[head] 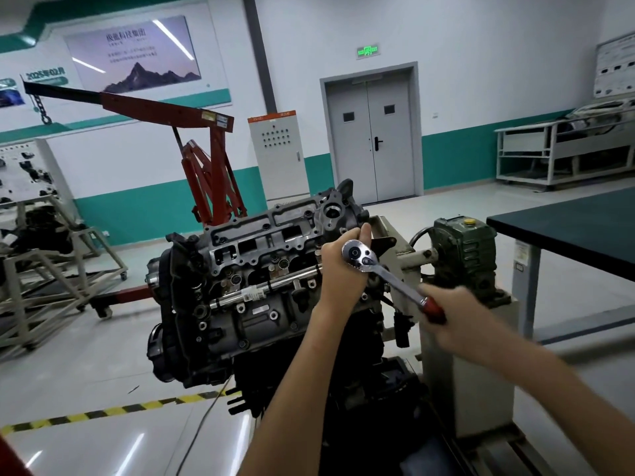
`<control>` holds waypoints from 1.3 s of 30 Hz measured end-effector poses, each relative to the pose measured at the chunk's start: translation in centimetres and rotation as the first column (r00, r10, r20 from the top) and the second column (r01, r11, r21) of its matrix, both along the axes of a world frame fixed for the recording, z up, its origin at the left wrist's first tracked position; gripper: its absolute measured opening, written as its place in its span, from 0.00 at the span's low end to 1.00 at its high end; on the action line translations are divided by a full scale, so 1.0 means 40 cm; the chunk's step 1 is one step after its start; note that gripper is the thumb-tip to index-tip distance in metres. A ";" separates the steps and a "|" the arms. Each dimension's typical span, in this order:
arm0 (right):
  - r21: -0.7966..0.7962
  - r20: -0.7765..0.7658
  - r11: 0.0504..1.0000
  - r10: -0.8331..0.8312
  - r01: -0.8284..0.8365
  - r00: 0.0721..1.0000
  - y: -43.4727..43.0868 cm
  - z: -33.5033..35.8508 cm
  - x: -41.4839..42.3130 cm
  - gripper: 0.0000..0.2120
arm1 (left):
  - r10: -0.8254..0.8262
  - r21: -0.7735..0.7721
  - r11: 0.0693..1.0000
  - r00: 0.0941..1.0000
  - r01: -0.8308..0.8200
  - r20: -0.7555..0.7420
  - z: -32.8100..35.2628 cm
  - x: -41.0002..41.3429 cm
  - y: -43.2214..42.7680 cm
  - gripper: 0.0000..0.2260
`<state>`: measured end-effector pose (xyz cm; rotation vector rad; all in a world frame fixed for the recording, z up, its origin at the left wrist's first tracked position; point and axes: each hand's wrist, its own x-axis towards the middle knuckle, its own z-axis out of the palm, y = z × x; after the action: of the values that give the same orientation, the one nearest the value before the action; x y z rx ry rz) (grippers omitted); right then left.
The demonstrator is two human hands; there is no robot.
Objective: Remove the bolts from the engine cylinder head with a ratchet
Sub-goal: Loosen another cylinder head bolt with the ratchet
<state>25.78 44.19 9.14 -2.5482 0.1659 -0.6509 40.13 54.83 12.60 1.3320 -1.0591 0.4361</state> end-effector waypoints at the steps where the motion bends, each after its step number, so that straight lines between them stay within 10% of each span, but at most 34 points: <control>1: 0.132 0.066 0.991 0.001 -0.010 0.998 0.046 -0.033 0.002 0.04 | 0.005 -0.031 1.000 1.000 -0.006 -0.022 -0.002 -0.005 -0.006 0.22; 7: 0.620 0.239 0.765 0.027 -0.174 0.971 0.276 -0.124 0.070 0.12 | 0.031 -0.061 0.997 0.997 -0.036 -0.074 0.005 -0.025 -0.009 0.21; 13: 0.060 0.019 0.997 0.038 -0.039 0.999 0.041 -0.010 -0.001 0.09 | 0.005 0.143 0.990 0.999 -0.011 0.042 0.027 0.007 0.037 0.21; 19: -0.443 -0.032 0.896 -0.050 0.030 0.998 -0.076 0.146 -0.001 0.02 | -0.030 0.123 0.992 0.998 0.024 0.049 0.021 0.006 0.041 0.21; 24: 0.104 0.046 0.994 -0.030 0.025 0.998 0.071 -0.013 -0.017 0.07 | -0.008 -0.040 0.999 0.998 0.006 -0.065 0.003 -0.015 0.010 0.21; 30: 0.638 0.232 0.750 0.028 -0.174 0.972 0.296 -0.121 0.059 0.10 | 0.038 -0.105 0.993 0.995 -0.048 -0.098 0.004 -0.025 0.003 0.20; 34: 0.255 0.150 0.965 0.024 -0.062 0.988 0.146 -0.075 0.014 0.13 | 0.006 0.092 0.996 1.000 -0.007 0.014 0.007 -0.001 0.033 0.20; 39: -0.342 -0.061 0.939 0.022 -0.042 0.998 -0.062 0.106 -0.027 0.11 | -0.059 0.237 0.971 0.990 0.027 0.130 0.028 0.018 0.042 0.20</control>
<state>24.69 41.70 13.38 -2.8997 0.0304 -0.6432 40.86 56.50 13.73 1.5010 -1.2818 0.3815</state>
